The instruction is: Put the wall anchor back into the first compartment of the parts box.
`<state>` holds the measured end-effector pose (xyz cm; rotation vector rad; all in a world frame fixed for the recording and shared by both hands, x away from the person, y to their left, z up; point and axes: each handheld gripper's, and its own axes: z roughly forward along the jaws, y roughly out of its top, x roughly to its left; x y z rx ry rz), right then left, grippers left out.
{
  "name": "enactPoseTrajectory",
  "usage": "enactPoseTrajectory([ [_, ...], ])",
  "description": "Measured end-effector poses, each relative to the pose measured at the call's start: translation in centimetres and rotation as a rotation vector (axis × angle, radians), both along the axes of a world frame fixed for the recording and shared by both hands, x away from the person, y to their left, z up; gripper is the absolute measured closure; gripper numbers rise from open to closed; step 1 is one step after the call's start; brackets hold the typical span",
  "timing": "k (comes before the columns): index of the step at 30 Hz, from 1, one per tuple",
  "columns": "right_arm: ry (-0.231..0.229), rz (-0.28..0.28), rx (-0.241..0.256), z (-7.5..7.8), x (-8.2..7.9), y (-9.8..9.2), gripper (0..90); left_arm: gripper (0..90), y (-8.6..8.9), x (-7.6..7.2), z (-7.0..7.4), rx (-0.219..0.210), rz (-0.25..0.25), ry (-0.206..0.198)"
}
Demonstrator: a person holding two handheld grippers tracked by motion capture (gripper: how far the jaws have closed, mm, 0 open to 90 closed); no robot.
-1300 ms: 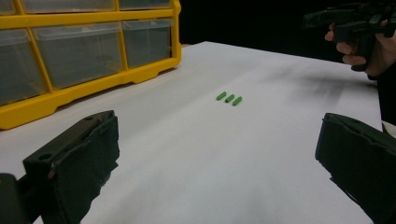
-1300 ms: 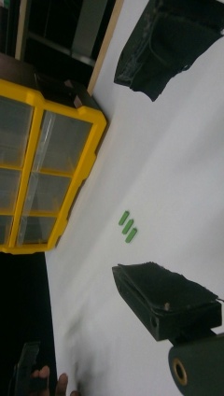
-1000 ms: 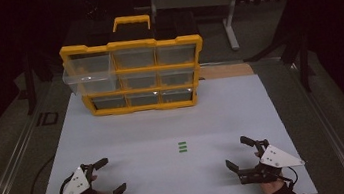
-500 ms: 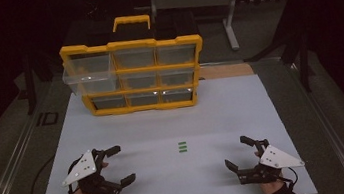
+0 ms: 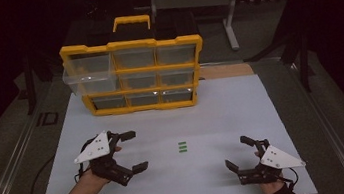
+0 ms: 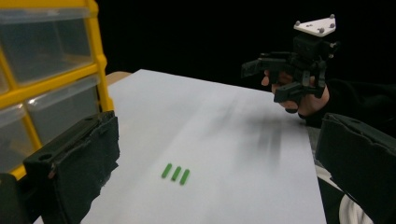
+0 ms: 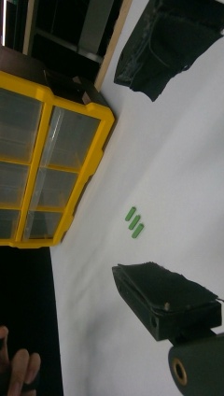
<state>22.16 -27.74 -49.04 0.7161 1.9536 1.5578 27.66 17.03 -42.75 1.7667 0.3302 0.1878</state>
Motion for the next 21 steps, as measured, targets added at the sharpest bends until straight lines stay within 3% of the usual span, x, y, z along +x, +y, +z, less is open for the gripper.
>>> enactPoseTrajectory([
  [9, 0.003, 0.003, 0.001, 0.0, 0.0, 0.1, 7.9, 0.0, -3.1, 2.6, 1.3, 0.033, -0.096, 0.009],
  [14, 0.006, 0.004, 0.004, -0.1, 0.1, 0.0, 7.9, 0.0, -4.3, 3.5, 1.7, 0.056, -0.12, 0.006],
  [21, 0.008, 0.006, 0.006, 0.0, 0.1, 0.0, 7.9, 0.0, -6.6, 5.1, 1.8, 0.067, -0.164, 0.043],
])
